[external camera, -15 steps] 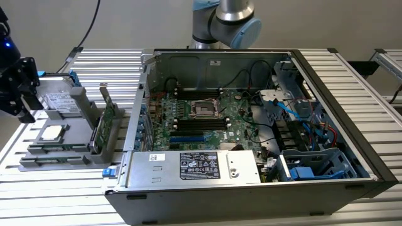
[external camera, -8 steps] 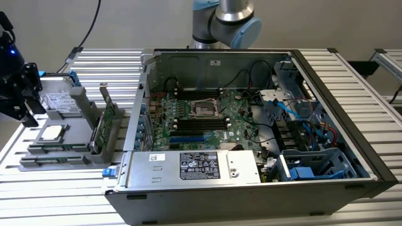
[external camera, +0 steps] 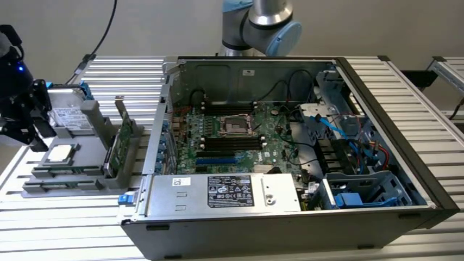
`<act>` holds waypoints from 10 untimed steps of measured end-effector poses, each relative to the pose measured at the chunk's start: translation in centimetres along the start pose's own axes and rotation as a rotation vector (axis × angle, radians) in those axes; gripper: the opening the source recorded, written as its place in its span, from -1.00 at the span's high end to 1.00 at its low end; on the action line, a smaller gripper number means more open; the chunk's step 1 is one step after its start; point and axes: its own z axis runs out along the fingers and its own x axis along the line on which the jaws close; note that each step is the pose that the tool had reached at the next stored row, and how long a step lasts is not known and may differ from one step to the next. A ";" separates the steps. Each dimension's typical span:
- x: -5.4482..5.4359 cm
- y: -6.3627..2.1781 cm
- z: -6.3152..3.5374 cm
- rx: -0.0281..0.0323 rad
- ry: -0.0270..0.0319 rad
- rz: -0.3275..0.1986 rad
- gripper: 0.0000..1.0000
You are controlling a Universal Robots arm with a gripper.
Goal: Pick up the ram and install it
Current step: 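Pick up the ram and move it above insertion slot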
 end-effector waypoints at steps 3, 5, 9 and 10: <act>0.0 -0.01 0.55 0.0003 0.0002 -0.007 0.15; 0.0 -0.02 0.93 0.0004 0.0004 -0.010 0.15; 0.0 -0.03 1.64 0.0005 0.0005 -0.013 0.15; 0.0 -0.04 1.83 0.0006 0.0005 -0.013 0.15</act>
